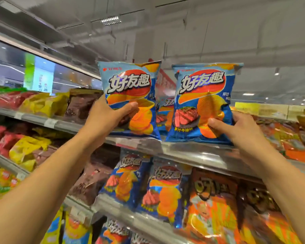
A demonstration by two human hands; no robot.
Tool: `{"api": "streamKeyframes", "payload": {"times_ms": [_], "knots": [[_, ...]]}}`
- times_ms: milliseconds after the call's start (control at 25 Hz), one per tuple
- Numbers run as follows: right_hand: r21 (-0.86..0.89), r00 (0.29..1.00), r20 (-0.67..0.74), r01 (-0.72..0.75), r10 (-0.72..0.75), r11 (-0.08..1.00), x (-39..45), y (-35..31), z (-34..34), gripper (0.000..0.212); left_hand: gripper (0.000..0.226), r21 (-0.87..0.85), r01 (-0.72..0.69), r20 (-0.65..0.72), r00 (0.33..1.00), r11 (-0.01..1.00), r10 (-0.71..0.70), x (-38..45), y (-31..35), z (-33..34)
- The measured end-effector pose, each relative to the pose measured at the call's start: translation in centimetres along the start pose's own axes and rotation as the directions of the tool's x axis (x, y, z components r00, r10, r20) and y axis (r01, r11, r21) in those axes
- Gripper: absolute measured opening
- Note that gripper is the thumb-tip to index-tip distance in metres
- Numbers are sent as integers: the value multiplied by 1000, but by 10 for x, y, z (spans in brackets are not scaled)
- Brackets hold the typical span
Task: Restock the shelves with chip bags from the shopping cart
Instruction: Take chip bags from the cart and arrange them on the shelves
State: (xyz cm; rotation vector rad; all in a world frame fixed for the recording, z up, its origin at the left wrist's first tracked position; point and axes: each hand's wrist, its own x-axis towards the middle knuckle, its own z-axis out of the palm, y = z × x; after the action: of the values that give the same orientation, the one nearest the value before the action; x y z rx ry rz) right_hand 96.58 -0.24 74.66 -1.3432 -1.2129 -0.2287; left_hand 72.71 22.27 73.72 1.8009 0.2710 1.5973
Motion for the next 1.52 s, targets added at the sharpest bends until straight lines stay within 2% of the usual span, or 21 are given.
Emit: {"api": "streamKeyframes", "payload": {"times_ms": [160,320,440,520,600,680,760,840,960,1160,1280,1400,1520], "knots": [[-42,994,-98,-47,43,998,34,13,21,10,34,-46,-14,11,1000,999,14,49,-34,7],[-56,970,-242,-21,7,998,49,19,49,11,32,-102,-29,38,999,994,33,94,-62,8],[-69,964,-263,-55,35,996,57,23,73,12,26,-123,-19,129,991,992,35,123,-83,7],[-107,976,-176,-150,130,983,61,25,82,12,16,-125,31,299,954,992,8,134,-96,5],[-149,961,17,-272,277,951,62,25,85,22,26,-63,139,500,862,988,-89,141,-112,1],[-95,922,110,-363,372,927,63,22,86,39,42,47,217,596,777,975,-202,145,-129,-4],[89,895,74,-446,440,891,67,22,86,51,56,30,291,606,756,956,-249,148,-145,-6],[155,876,19,-478,481,865,71,23,85,53,62,-52,374,629,733,926,-260,151,-154,-8],[131,875,-7,-479,484,868,76,26,90,48,51,-114,438,691,680,892,-246,161,-155,-14],[120,899,-9,-434,438,893,74,36,95,45,62,-62,346,597,764,936,-243,164,-156,-13],[122,847,60,-531,528,839,76,30,95,39,64,-97,363,617,752,927,-230,164,-156,-11],[45,846,96,-531,525,846,72,20,101,26,64,-88,386,631,735,918,-249,164,-159,-6],[-81,856,3,-515,517,854,72,17,103,49,70,-38,391,652,707,920,-274,164,-158,-4]]}}
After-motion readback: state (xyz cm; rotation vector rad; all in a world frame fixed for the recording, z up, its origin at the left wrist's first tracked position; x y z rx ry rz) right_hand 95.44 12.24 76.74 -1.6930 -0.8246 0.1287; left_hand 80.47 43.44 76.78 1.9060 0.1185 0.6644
